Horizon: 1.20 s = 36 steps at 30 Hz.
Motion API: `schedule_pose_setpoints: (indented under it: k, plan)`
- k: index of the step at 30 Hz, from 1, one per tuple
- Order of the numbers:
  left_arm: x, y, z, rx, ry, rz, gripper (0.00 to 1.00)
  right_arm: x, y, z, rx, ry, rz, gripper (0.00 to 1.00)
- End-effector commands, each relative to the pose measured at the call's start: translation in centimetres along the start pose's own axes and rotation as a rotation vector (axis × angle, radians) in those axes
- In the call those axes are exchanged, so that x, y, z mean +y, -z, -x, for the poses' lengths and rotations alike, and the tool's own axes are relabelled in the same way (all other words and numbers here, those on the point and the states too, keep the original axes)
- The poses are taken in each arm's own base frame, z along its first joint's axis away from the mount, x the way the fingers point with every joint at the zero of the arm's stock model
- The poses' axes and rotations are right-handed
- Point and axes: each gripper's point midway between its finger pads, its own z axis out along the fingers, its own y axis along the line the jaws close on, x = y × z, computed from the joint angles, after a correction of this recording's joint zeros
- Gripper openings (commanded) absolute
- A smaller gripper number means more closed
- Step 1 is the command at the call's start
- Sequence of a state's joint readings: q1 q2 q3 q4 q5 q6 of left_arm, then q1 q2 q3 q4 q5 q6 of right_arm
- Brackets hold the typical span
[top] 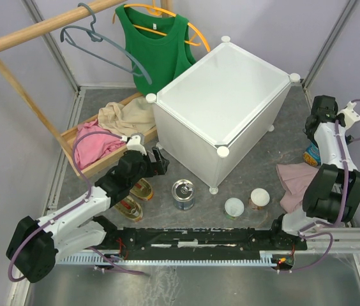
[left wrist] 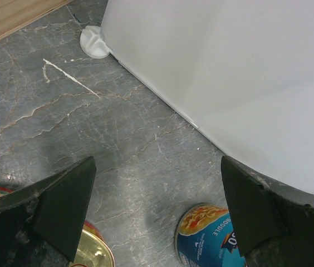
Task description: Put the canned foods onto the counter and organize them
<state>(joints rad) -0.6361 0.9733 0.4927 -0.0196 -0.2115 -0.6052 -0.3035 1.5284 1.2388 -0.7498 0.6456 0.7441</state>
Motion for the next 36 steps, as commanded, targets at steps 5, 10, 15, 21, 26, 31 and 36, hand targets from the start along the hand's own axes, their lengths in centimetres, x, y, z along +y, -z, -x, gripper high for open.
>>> schedule_pose_setpoints:
  k: [5, 10, 15, 21, 26, 31, 36]
  plan:
    - [-0.8, -0.4, 2.2, -0.060, -0.034, -0.005, 0.99, 1.6, -0.1, 3.2, -0.032, -0.073, 0.018, 1.00]
    - [-1.0, -0.6, 2.0, -0.058, -0.034, -0.014, 0.99, 2.0, -0.7, 3.1, -0.016, -0.065, 0.006, 1.00]
    - [-1.1, -0.6, 2.1, -0.059, -0.036, -0.018, 0.99, 1.7, -1.0, 3.2, -0.016, -0.074, -0.014, 1.00]
    - [-1.2, -0.5, 2.3, -0.061, -0.042, -0.019, 0.99, 0.9, -1.4, 3.3, -0.006, -0.076, -0.057, 1.00]
    - [-1.2, -0.5, 2.2, -0.059, -0.043, -0.022, 0.99, 1.1, -2.1, 2.6, 0.021, -0.078, -0.059, 1.00]
    - [-1.3, -0.5, 2.3, -0.067, -0.046, -0.028, 0.99, 1.3, -2.8, 2.3, 0.028, -0.082, -0.059, 1.00]
    - [-1.3, -0.6, 2.3, -0.067, -0.042, -0.032, 0.99, 1.4, -3.1, 2.4, 0.025, -0.088, -0.058, 1.00]
